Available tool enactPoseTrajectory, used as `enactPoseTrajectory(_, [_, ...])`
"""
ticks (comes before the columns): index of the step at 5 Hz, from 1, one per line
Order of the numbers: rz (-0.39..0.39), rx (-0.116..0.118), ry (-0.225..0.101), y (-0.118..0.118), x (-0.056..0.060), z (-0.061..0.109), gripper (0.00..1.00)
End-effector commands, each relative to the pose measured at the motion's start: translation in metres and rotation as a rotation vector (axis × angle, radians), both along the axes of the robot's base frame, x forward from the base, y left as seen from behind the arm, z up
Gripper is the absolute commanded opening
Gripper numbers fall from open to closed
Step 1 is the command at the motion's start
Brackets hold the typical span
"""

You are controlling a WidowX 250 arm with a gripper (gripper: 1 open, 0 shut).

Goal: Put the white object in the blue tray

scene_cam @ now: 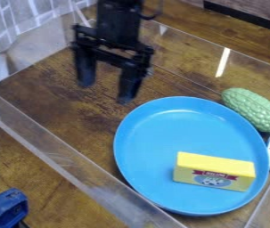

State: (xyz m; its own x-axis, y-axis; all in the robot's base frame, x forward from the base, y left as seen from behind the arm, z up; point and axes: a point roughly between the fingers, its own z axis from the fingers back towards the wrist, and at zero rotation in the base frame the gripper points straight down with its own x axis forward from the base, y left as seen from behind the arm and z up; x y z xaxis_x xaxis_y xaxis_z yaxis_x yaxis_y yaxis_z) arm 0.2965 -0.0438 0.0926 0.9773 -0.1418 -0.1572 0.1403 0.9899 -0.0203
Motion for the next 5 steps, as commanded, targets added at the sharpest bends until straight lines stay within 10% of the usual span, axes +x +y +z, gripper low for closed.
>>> enactPoseTrajectory(1, [-0.125,-0.017,-0.076,-0.04,0.015,0.015,1.0])
enactPoseTrajectory(3, [-0.345,-0.03,-0.098,-0.1,0.022,-0.009,1.0])
enactPoseTrajectory(4, [-0.335,-0.048,-0.128,-0.108,0.022,-0.028,0.0])
enactPoseTrajectory(5, [-0.322,-0.065,-0.148,-0.104,0.025,-0.038,1.0])
